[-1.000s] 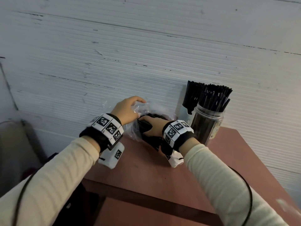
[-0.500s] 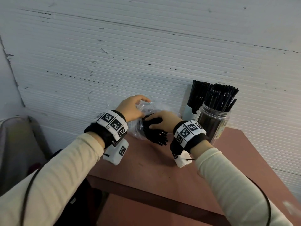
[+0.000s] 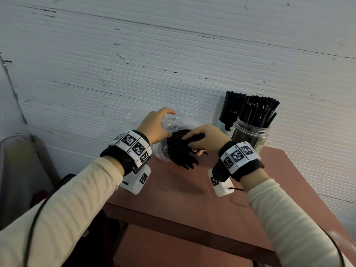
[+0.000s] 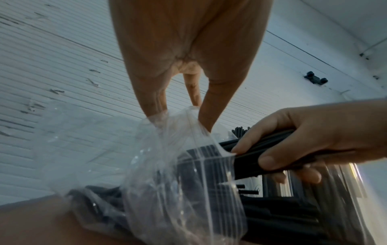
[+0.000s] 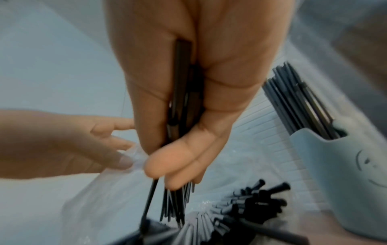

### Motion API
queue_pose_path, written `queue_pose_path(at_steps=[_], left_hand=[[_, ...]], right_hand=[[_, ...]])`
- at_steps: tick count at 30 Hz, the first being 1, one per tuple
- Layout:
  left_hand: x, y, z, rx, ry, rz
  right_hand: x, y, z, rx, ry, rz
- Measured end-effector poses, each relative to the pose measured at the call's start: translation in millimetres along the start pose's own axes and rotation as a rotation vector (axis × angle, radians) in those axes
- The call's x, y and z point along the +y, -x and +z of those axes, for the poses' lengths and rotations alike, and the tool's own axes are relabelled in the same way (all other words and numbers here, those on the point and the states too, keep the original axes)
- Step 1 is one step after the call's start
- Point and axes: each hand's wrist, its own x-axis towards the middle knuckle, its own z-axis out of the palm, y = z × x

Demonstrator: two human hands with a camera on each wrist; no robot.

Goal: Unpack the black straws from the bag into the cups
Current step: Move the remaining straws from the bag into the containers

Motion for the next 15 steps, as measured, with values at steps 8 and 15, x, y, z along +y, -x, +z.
queue_pose_path(at_steps=[8, 15], left_hand=[[31.4, 7.5, 19.2, -0.128, -0.099, 0.338], [67.2, 2.3, 48.6, -0.290, -0.206, 0.373]], right_hand=[[1.9, 35.4, -44.8, -0.078, 0.043, -0.048], [-14.8, 78.0, -69.9, -0.145, 0.071, -0.106]])
